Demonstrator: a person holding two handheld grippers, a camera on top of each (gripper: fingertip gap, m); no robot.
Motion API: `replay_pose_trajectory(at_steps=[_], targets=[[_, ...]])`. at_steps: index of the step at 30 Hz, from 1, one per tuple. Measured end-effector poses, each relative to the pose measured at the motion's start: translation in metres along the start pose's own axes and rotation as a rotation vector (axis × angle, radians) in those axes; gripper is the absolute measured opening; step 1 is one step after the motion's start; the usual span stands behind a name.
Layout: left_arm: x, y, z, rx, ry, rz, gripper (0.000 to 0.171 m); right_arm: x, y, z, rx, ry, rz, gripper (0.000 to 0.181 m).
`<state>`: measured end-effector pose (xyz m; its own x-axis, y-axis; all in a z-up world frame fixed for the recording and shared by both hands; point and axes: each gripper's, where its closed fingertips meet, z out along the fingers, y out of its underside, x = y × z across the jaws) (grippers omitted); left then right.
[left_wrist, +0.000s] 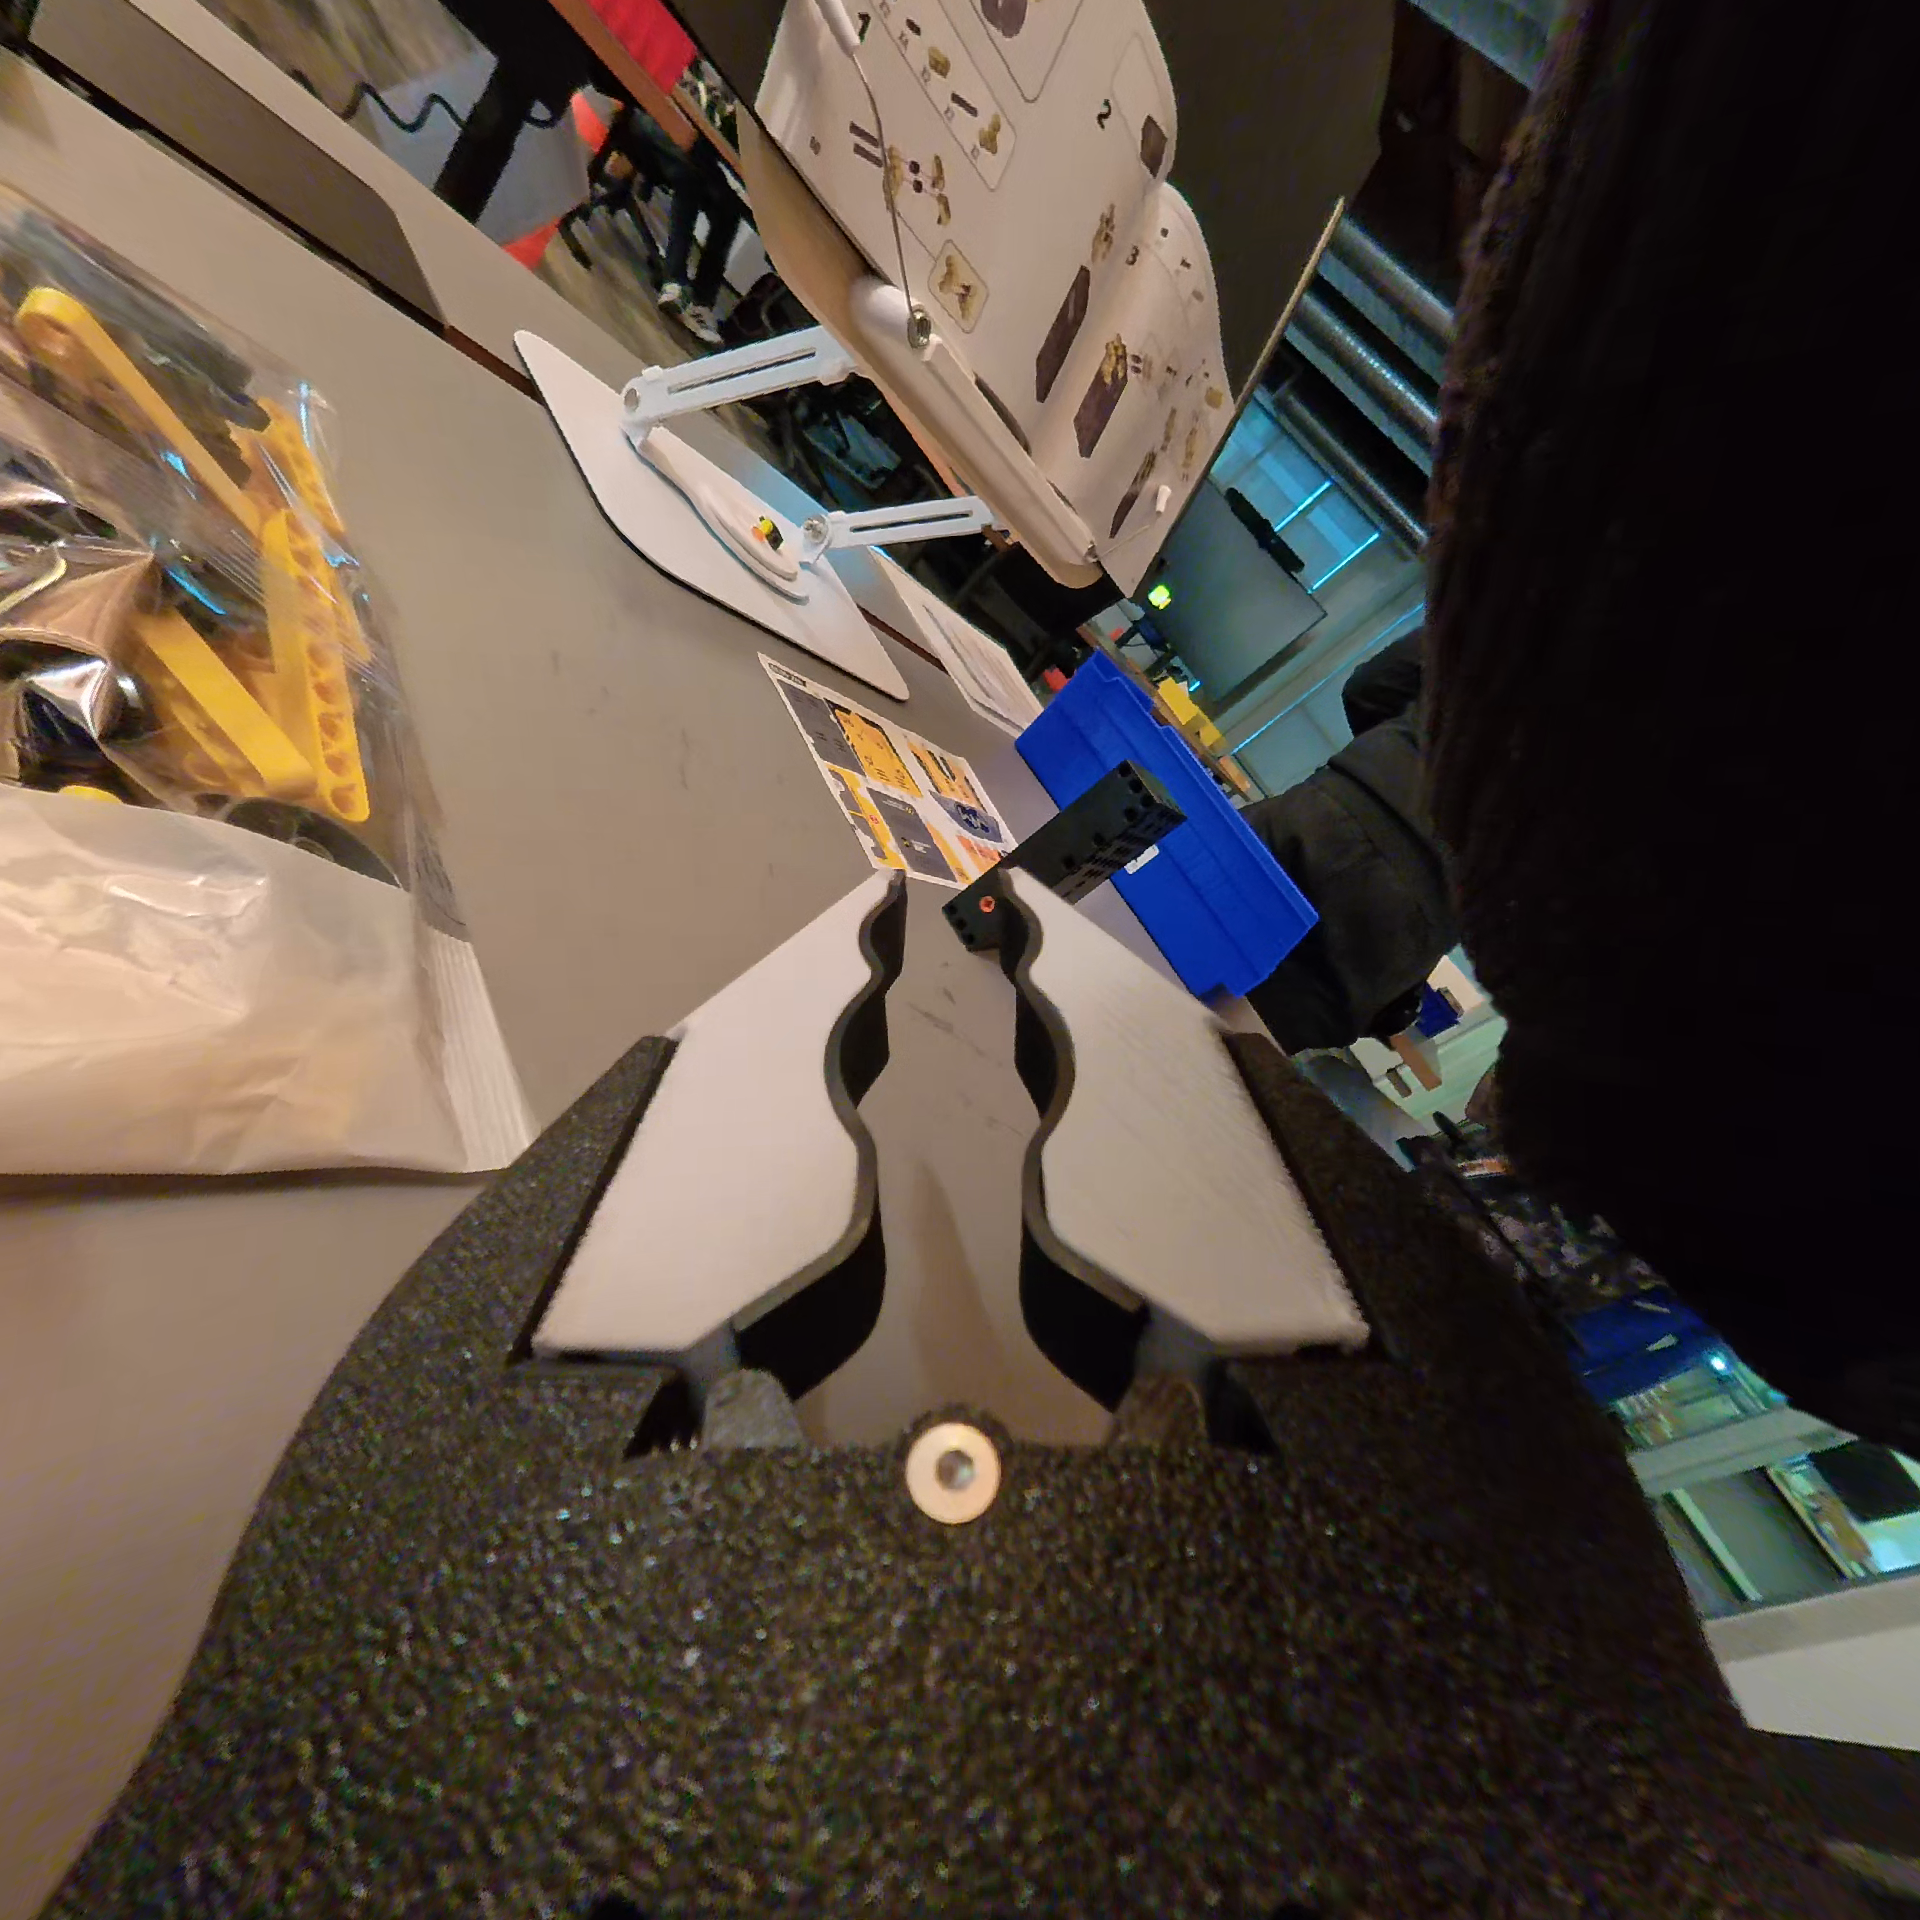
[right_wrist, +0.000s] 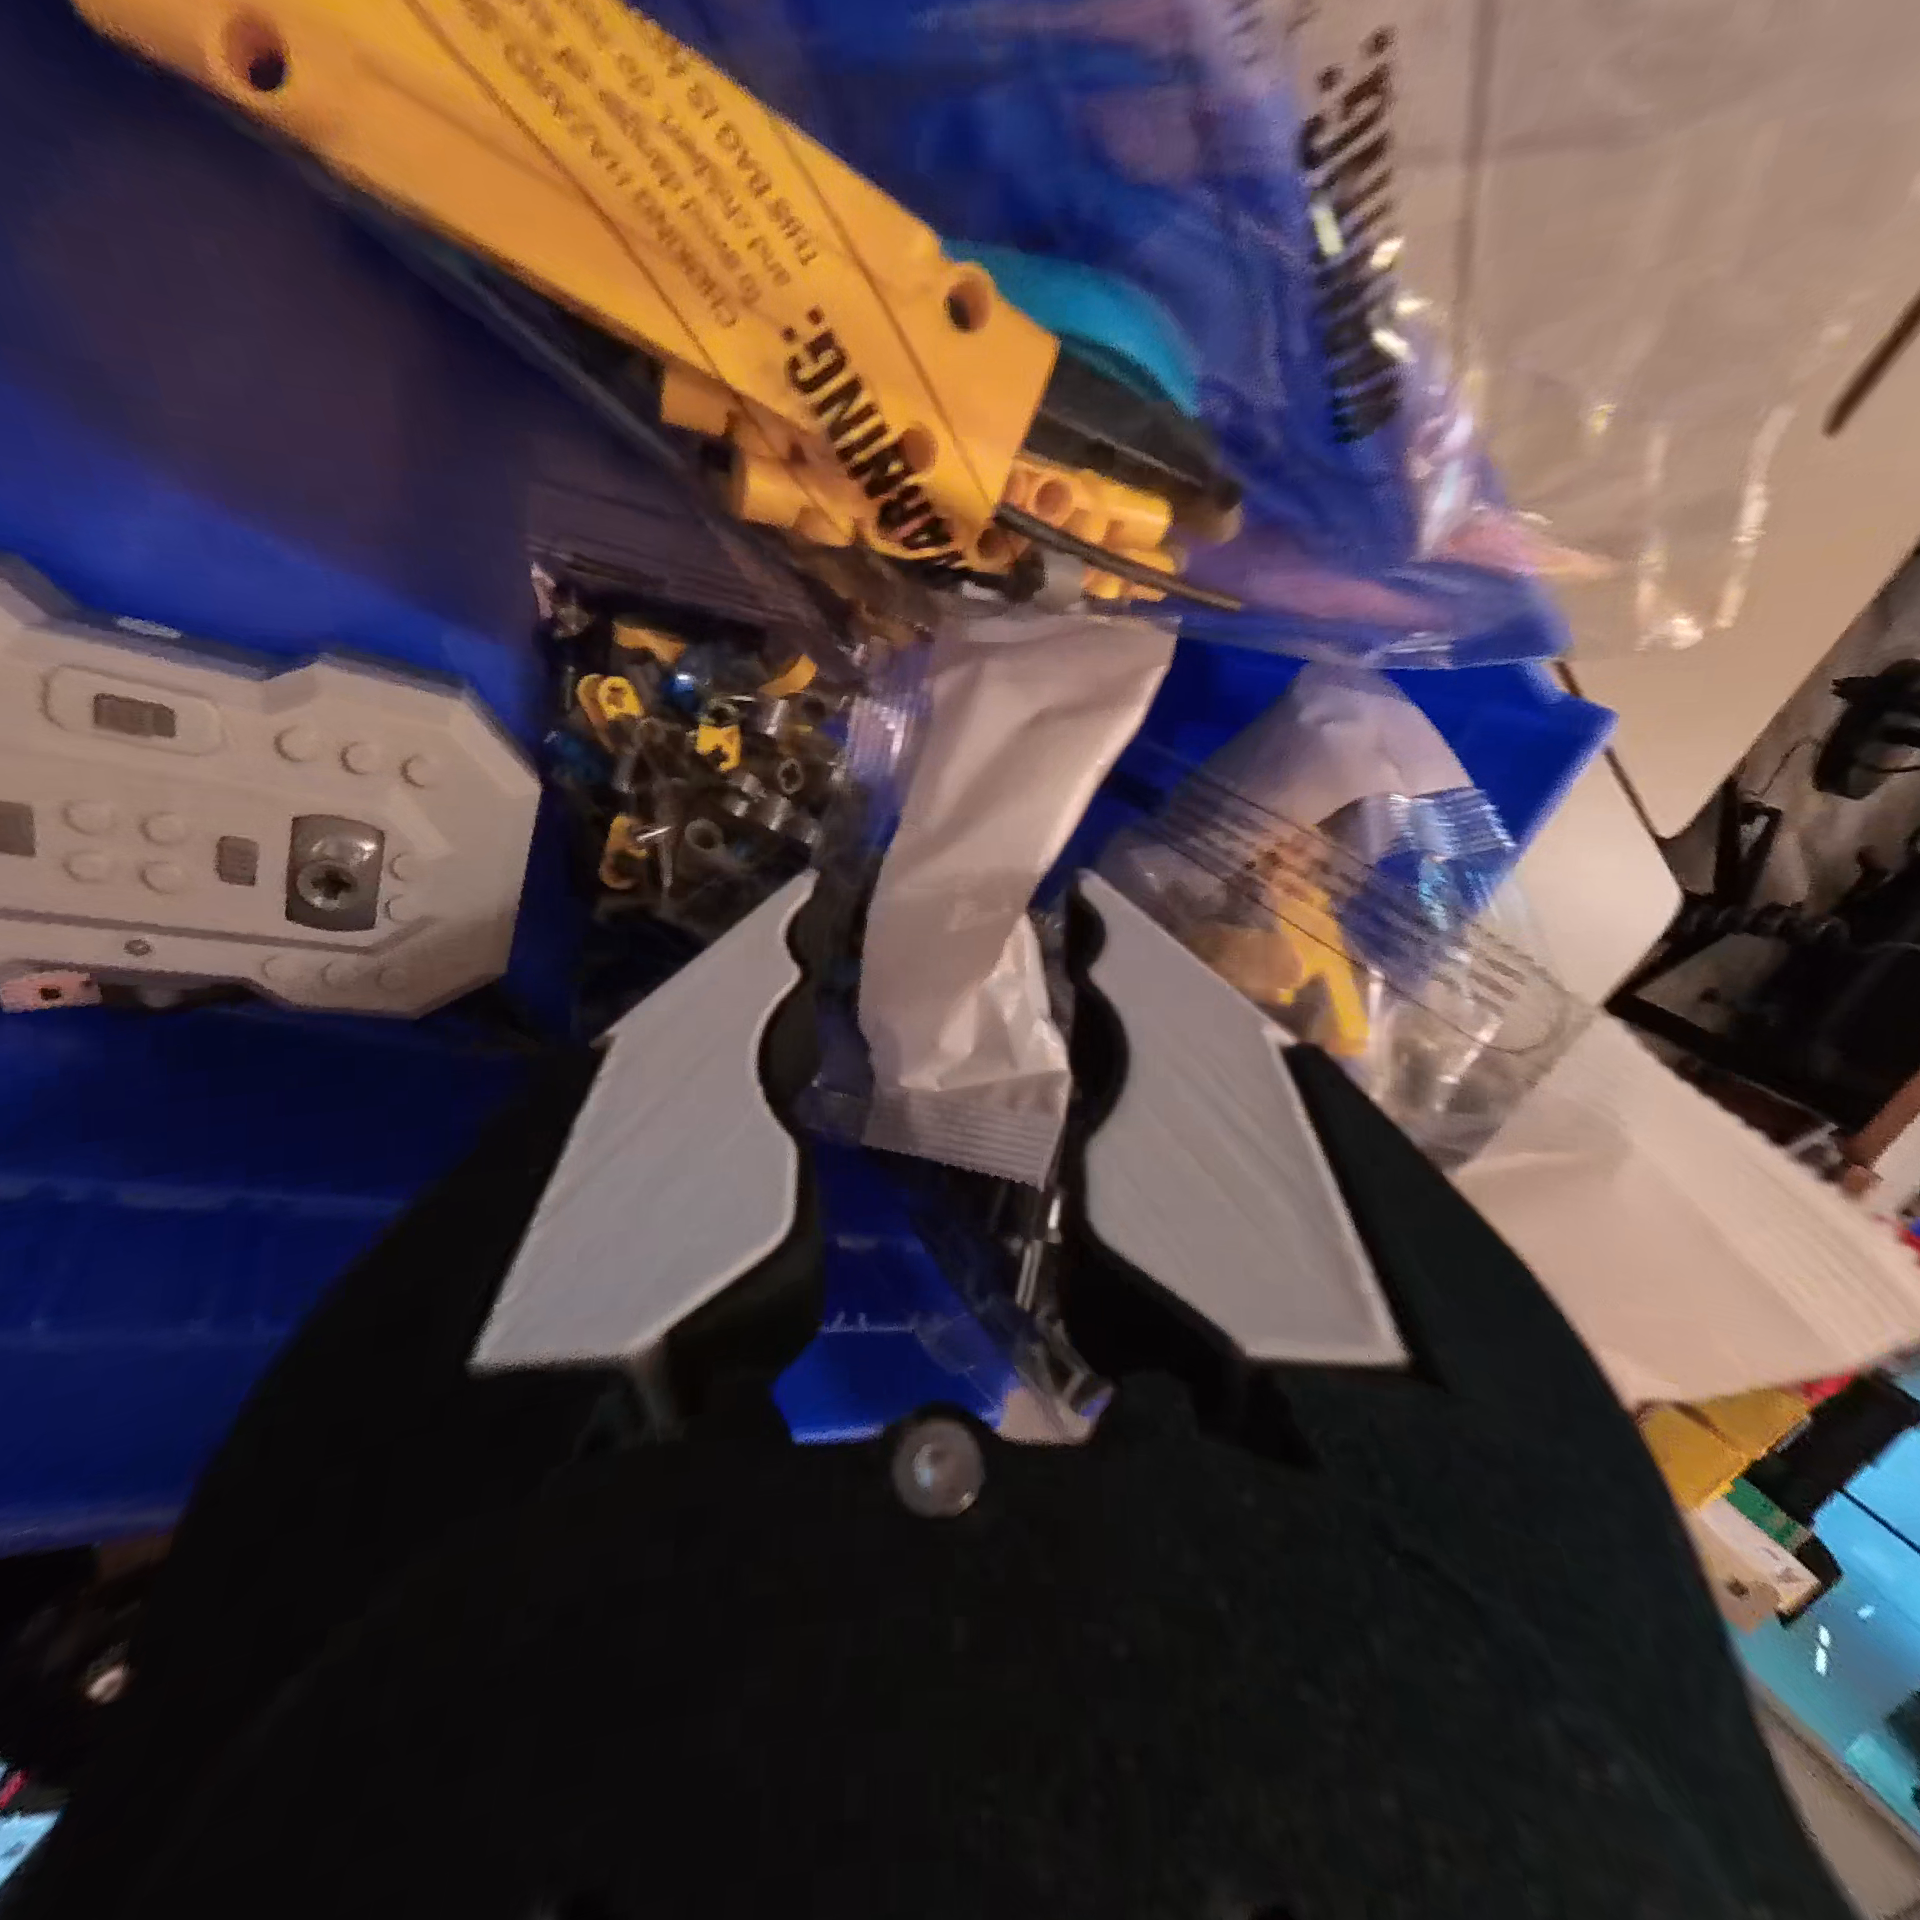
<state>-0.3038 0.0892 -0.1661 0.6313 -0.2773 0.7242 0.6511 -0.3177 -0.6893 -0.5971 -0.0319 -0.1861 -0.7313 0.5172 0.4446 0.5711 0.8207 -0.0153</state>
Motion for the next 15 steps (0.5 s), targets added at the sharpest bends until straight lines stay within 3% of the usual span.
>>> replay_pose_trajectory(at_steps=[2, 4, 5, 15], targets=[[0.001, 0.000, 0.000, -0.002, 0.005, -0.003, 0.016, -0.005, 0.000, -0.001, 0.004, -0.023, 0.003, 0.036], [0.002, 0.001, 0.001, -0.005, 0.011, -0.006, 0.016, -0.006, 0.000, -0.006, 0.028, -0.025, -0.015, 0.008], [0.002, 0.001, 0.001, -0.006, 0.012, -0.006, 0.016, -0.008, -0.001, -0.010, 0.049, -0.031, -0.016, 0.002], [0.002, 0.002, 0.002, -0.010, 0.011, -0.005, 0.016, -0.005, 0.018, -0.057, 0.179, 0.012, 0.029, 0.000]])
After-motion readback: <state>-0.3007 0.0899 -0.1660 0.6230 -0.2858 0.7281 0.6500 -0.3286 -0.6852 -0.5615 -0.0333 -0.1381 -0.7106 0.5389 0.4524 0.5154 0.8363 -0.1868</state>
